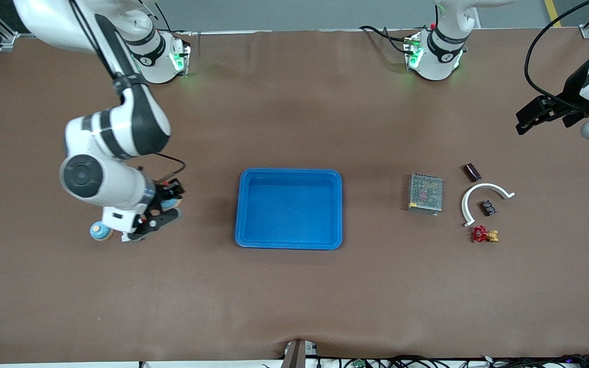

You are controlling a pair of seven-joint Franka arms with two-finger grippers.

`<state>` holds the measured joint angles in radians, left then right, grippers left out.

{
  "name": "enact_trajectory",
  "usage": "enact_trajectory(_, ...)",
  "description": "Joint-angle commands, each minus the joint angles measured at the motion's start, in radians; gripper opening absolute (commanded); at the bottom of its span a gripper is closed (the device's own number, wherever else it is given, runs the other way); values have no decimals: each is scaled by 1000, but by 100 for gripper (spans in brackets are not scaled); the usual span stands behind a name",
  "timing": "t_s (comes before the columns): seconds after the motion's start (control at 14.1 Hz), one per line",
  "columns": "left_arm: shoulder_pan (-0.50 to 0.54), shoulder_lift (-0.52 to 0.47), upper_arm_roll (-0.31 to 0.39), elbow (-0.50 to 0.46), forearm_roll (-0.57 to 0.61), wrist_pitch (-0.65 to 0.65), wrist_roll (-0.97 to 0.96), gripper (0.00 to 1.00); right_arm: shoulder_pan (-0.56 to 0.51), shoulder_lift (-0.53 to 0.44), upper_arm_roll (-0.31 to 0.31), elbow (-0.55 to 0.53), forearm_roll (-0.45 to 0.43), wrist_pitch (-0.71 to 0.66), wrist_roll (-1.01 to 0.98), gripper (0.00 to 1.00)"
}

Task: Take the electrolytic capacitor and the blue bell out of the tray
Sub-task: 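Carry the bell with the right gripper toward the white breaker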

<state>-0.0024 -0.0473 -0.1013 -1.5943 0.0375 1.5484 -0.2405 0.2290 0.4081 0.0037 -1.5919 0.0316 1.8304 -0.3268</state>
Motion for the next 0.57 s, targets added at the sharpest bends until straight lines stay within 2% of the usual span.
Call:
enact_trajectory(0.0, 1, -34, 2, -30, -19, 4, 26, 100, -94, -67, 21, -72, -16, 3, -191, 38)
enact_trajectory(0.21, -2, -34, 2, -29, -19, -8, 26, 100, -161, -84, 21, -132, -18, 41, -349, 37)
enact_trajectory(0.5, -4, -34, -9, -26, -19, -11, 26, 100, -221, -98, 21, -261, -16, 183, -497, 37)
